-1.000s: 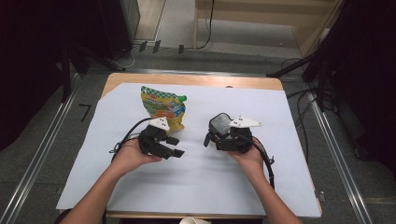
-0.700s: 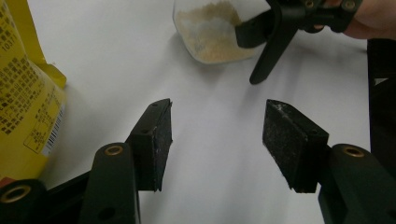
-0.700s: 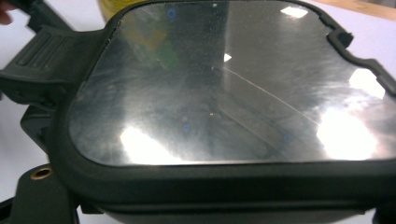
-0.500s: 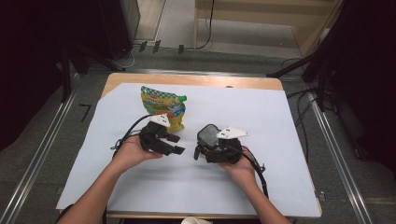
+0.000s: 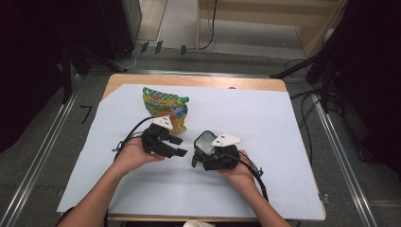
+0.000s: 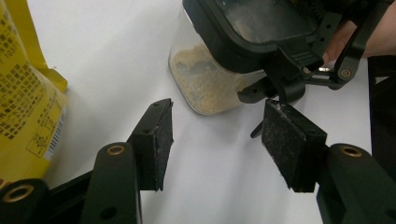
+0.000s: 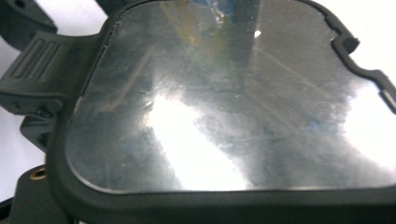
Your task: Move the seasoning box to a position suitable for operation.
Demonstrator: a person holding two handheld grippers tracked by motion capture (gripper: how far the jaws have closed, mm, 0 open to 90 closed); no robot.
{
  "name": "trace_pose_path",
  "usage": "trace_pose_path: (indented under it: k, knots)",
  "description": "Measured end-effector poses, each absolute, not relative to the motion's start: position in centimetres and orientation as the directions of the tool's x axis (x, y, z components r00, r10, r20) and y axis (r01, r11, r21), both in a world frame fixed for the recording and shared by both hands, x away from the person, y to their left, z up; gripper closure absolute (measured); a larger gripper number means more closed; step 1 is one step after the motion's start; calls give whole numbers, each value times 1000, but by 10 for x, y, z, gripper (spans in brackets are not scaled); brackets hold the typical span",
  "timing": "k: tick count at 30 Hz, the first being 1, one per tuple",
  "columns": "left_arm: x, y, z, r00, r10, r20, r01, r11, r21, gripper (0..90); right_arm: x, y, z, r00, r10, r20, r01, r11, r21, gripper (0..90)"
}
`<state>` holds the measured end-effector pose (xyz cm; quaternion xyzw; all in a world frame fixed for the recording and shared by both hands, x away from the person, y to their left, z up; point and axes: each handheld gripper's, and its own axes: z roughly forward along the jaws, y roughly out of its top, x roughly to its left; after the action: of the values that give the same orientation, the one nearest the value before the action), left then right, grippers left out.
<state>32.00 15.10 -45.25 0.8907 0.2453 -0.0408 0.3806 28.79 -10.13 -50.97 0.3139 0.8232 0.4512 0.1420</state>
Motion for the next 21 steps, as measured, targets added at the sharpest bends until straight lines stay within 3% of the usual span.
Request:
trace_pose_path:
  k: [8,16,21]
  knots:
    - [321,151,-454,881,387,-273,462,-580,671,547,286,-108,-504,-766,637,87,422,397,815,143]
    - [324,150,-458,876,368,-313,478,-562,675,559,271,-130,-487,-751,642,151,483,379,789,152]
    - [326,151,-458,879,371,-298,469,-567,678,613,259,-146,-482,-760,632,152,489,401,775,225]
